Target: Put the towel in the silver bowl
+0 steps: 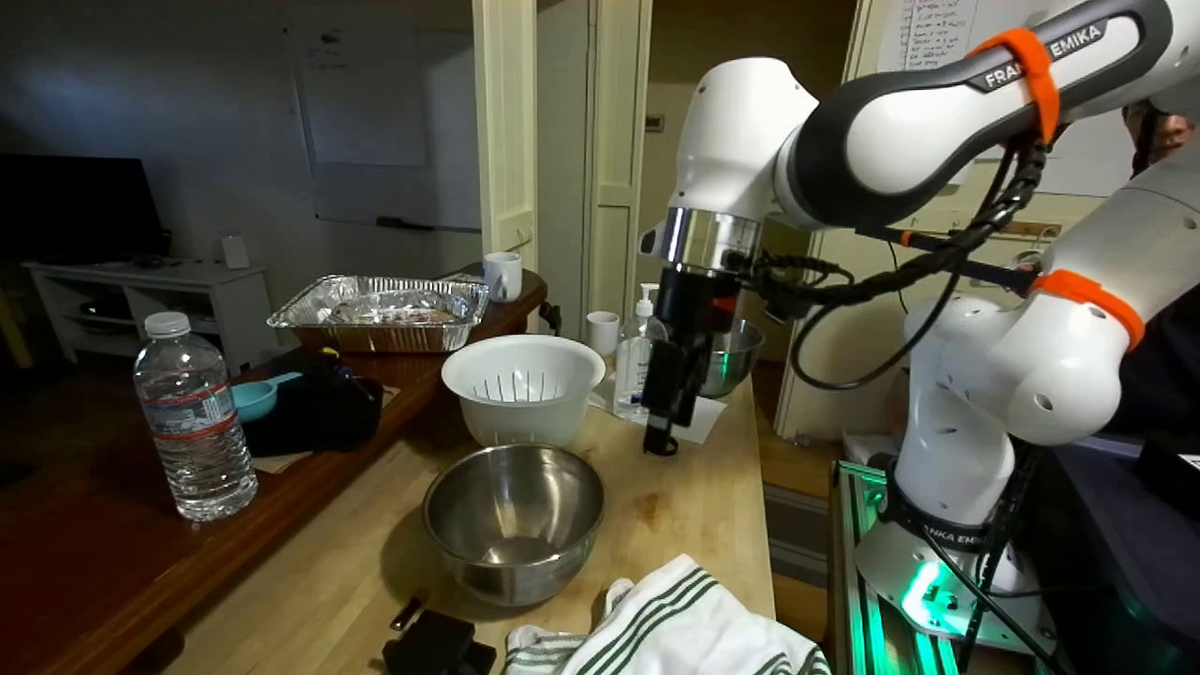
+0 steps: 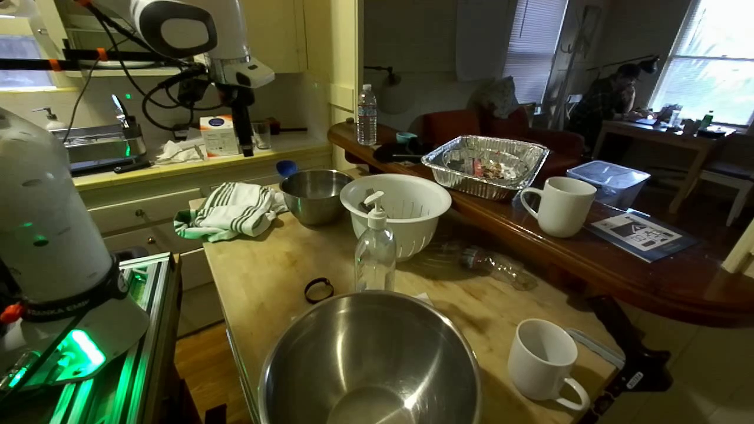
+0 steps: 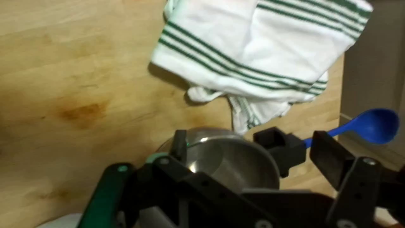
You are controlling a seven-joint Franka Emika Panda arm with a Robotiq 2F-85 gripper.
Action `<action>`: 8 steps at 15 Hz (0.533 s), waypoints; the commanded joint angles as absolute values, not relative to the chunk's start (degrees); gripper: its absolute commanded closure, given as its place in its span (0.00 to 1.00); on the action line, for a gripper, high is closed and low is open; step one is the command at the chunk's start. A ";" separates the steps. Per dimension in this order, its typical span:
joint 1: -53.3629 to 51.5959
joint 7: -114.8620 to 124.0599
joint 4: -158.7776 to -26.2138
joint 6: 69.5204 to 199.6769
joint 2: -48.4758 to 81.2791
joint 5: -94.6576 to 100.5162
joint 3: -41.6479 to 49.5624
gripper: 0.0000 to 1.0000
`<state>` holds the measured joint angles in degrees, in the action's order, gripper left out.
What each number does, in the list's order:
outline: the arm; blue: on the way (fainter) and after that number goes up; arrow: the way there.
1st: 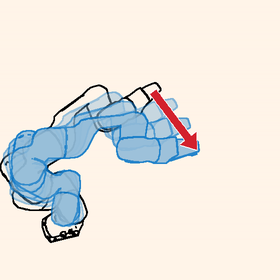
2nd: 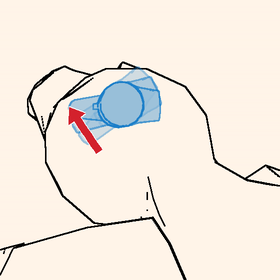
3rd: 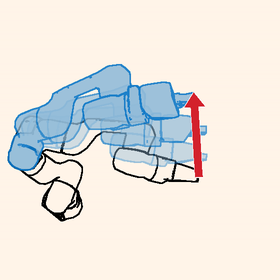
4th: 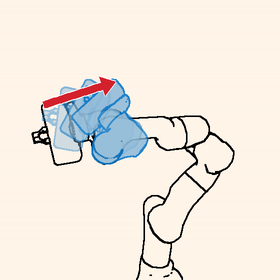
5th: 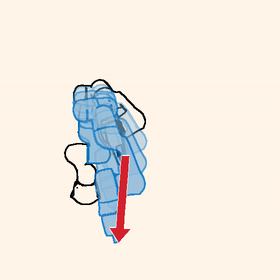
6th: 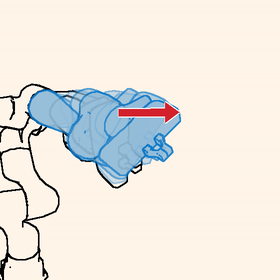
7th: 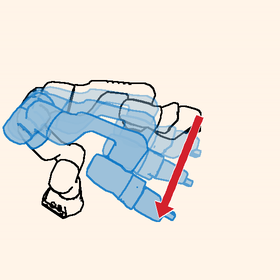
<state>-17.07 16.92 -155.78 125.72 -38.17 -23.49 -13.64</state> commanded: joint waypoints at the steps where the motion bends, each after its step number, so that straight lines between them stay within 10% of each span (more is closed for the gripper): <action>1: -22.51 11.50 -159.79 122.54 -37.90 -31.85 -10.71 0.00; 8: -18.75 13.92 -158.04 118.81 -37.08 -29.79 -11.87 0.00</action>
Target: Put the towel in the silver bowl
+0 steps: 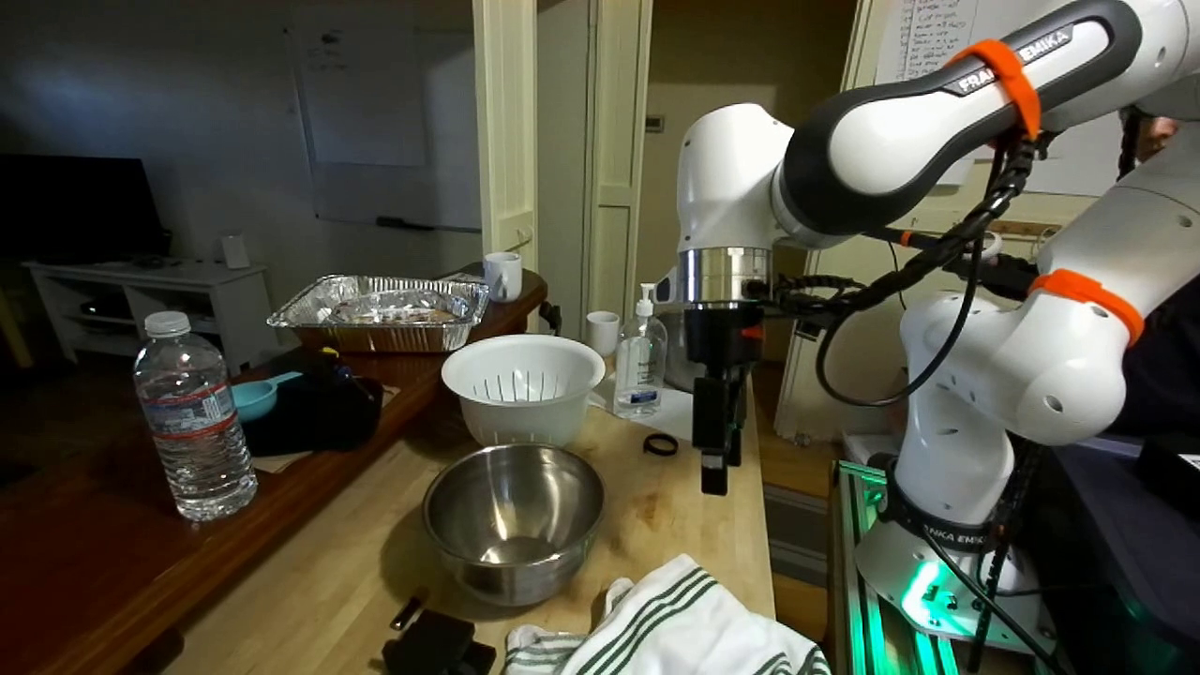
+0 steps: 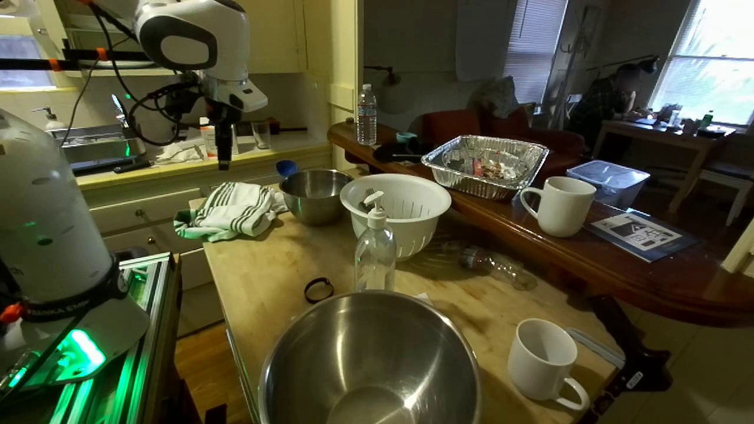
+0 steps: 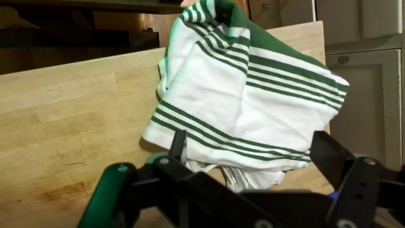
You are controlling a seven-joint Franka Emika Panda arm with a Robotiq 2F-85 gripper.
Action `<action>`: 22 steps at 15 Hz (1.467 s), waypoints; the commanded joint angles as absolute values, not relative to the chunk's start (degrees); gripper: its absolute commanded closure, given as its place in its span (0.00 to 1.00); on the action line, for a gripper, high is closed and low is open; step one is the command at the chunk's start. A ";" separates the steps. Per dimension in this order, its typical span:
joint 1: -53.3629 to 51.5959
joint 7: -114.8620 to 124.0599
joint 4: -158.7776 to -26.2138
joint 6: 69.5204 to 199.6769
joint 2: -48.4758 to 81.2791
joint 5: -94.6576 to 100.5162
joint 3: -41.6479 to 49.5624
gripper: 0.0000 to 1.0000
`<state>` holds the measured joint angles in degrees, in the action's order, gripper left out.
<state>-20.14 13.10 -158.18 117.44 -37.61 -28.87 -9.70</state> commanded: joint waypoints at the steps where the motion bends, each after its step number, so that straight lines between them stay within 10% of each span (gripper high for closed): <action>1: -18.70 14.25 -157.98 120.10 -36.55 -30.01 -12.58 0.00; 22: -23.37 4.36 -157.98 145.49 -6.31 -33.31 -18.37 0.00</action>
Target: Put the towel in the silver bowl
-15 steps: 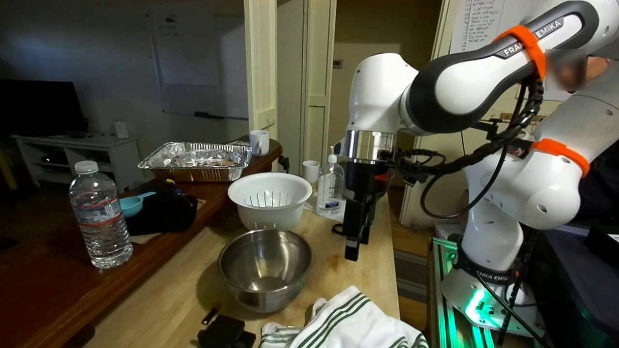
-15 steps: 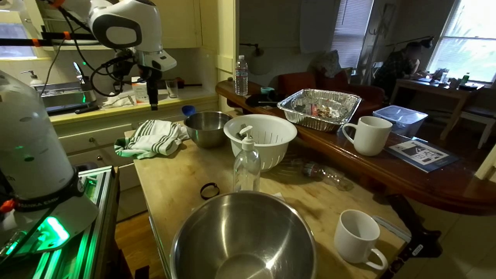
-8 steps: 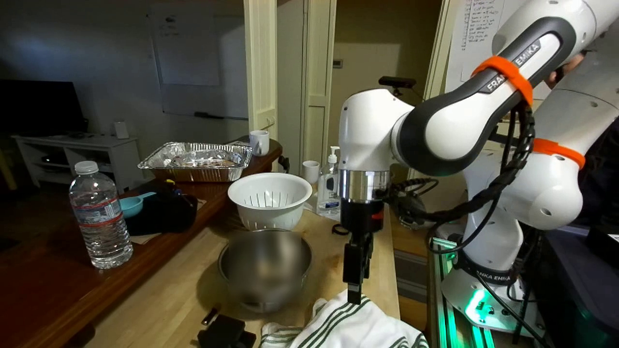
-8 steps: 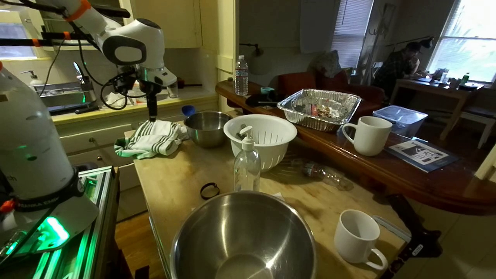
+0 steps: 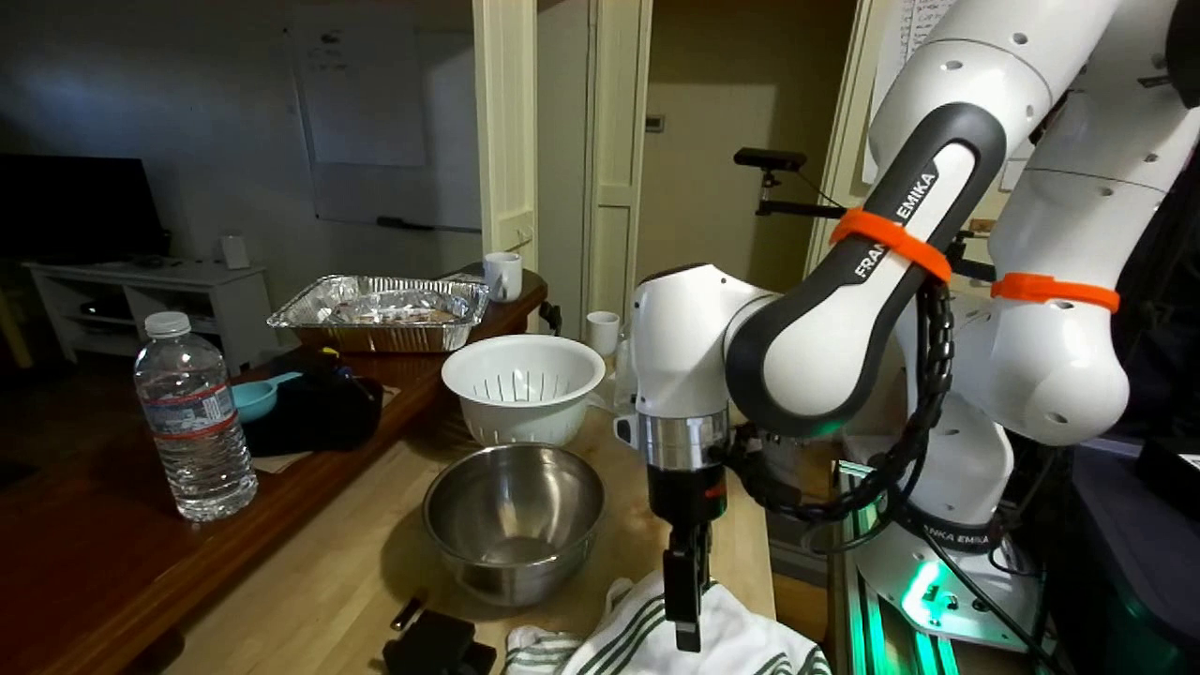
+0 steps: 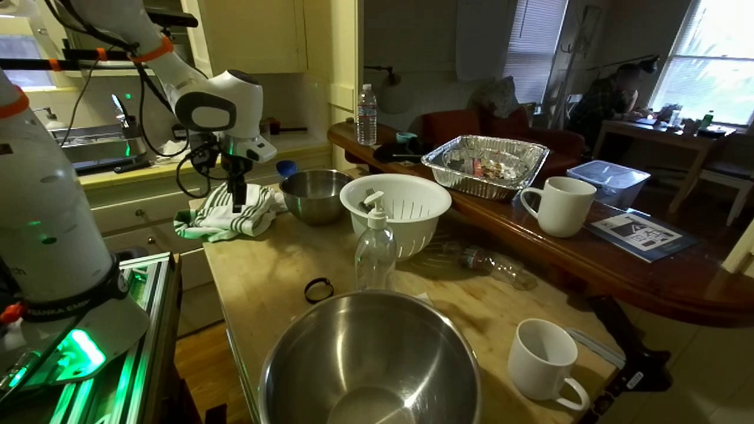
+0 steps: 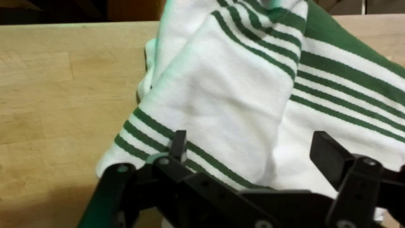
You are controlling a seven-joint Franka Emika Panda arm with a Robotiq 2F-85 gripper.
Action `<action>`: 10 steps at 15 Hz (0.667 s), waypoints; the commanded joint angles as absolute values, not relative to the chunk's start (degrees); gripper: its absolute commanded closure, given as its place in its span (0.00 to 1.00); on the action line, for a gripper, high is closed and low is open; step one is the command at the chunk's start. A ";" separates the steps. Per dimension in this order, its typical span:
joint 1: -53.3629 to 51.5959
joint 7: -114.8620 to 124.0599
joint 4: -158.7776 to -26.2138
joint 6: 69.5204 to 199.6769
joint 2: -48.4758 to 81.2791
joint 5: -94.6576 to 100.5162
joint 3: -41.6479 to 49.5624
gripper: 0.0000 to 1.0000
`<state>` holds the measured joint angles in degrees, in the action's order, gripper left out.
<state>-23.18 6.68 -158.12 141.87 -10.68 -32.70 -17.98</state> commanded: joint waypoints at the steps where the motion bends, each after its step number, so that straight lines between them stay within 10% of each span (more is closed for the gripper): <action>1: -23.31 3.71 -157.74 146.26 -4.99 -33.34 -18.41 0.00; 7: -22.40 1.50 -154.57 147.80 1.54 -32.88 -18.69 0.00; 10: -21.78 2.01 -152.40 146.25 3.98 -31.34 -18.78 0.34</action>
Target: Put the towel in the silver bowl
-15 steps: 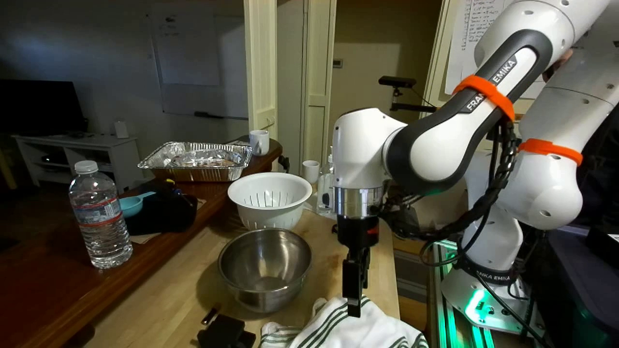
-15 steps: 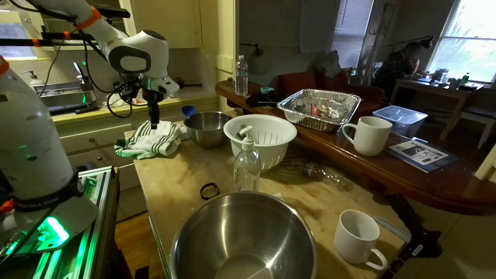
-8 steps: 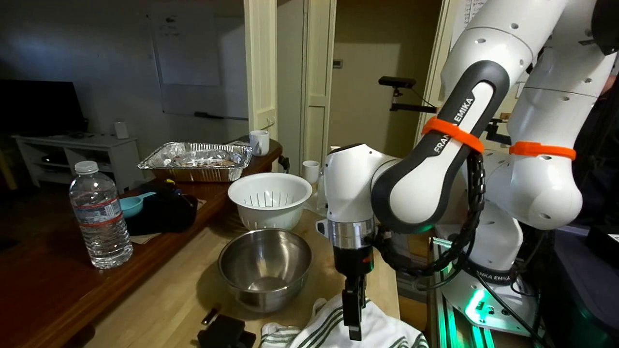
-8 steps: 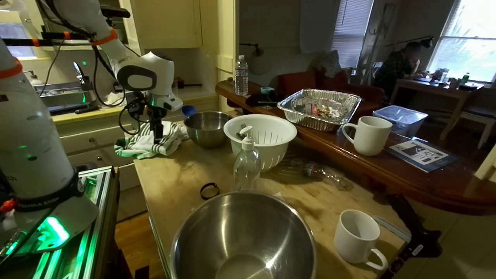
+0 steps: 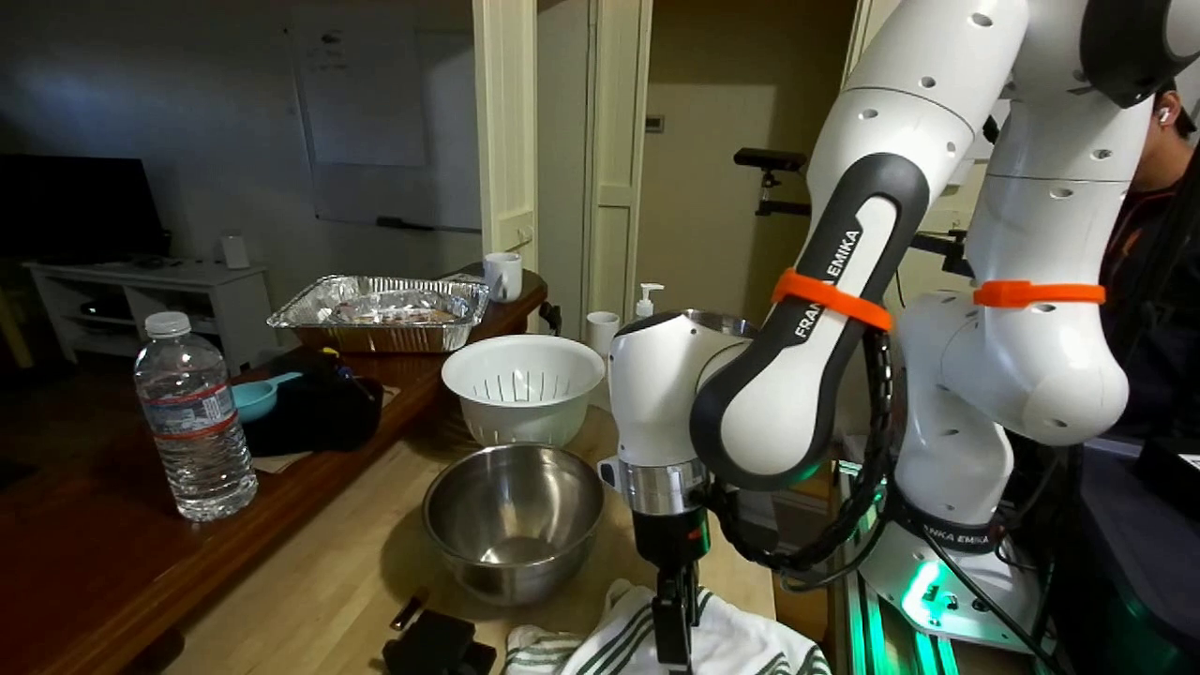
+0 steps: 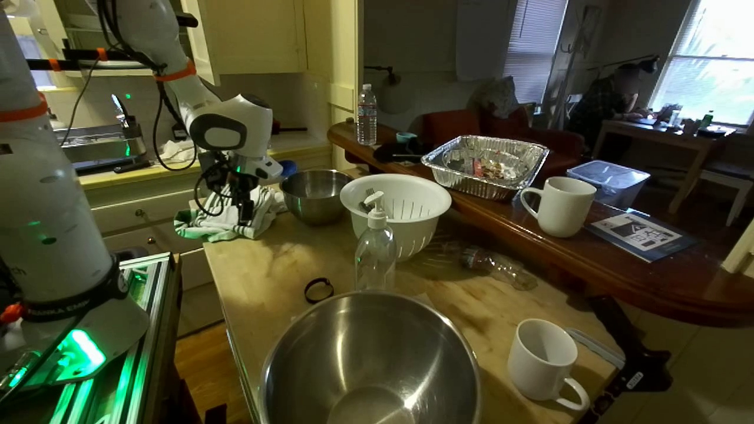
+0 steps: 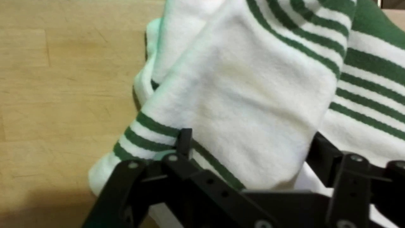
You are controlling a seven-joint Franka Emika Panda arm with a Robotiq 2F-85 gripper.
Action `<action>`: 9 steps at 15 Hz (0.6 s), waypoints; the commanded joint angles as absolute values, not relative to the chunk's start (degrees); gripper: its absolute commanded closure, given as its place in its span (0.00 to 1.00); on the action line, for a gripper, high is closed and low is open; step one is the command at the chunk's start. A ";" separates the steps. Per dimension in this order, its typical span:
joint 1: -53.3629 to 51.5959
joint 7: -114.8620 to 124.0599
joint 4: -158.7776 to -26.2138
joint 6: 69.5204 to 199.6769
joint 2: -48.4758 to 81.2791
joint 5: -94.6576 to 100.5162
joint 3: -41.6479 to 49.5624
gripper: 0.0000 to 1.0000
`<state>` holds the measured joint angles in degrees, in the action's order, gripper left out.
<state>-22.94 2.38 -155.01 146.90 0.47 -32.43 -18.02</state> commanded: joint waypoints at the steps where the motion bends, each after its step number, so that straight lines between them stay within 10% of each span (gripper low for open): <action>1: -21.61 2.20 -151.88 146.11 4.54 -30.96 -18.82 0.42; 9: -20.49 -1.25 -148.79 144.26 2.75 -31.26 -19.26 1.00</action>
